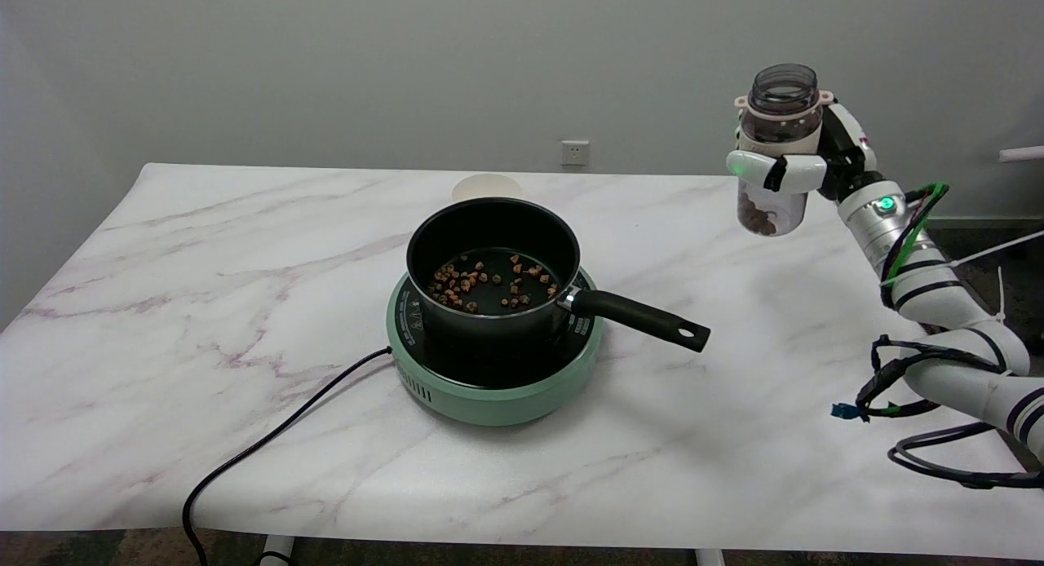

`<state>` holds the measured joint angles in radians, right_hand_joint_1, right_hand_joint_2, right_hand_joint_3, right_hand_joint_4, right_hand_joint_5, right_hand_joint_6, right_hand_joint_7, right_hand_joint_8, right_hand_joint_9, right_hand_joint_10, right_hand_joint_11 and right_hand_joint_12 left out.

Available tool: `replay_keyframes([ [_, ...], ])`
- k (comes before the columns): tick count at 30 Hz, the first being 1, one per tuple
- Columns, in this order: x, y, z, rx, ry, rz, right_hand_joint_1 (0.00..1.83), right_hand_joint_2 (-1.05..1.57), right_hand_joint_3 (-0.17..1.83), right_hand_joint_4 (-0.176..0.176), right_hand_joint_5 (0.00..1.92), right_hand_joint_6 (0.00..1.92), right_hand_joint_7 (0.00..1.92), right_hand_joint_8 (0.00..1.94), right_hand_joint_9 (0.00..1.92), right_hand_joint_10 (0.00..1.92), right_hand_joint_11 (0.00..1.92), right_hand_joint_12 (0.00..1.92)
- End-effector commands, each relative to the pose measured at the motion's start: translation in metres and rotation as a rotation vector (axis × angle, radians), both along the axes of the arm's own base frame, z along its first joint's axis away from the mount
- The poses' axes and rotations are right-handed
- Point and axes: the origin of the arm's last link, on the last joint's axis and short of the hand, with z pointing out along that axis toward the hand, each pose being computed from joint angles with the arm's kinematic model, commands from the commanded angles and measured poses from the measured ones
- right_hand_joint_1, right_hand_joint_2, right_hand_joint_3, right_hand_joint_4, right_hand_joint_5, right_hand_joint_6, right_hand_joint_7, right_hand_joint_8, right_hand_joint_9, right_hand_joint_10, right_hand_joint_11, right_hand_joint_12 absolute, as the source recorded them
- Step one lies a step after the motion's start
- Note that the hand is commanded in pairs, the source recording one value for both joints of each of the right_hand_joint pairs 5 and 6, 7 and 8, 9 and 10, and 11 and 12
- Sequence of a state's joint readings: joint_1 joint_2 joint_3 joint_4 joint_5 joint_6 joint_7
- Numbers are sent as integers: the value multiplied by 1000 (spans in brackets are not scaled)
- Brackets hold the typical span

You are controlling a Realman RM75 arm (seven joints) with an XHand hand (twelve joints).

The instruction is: Place the bottle onto the table.

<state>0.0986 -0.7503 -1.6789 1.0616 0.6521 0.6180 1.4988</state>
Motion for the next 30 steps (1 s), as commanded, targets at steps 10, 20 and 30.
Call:
replay_keyframes([
  [10, -75, 19, 13, -122, -111, -15, 1525, 1079, 804, 0, 1920, 1920, 1920, 1920, 1339, 1339, 1243, 1243],
  [20, -84, 6, 11, -144, -121, -35, 1509, 1072, 841, 0, 1920, 1920, 1920, 1920, 1330, 1330, 1237, 1237],
  [30, -90, -6, 12, -177, -176, -80, 1478, 1159, 730, 0, 1920, 1920, 1920, 1920, 1361, 1361, 1247, 1247],
])
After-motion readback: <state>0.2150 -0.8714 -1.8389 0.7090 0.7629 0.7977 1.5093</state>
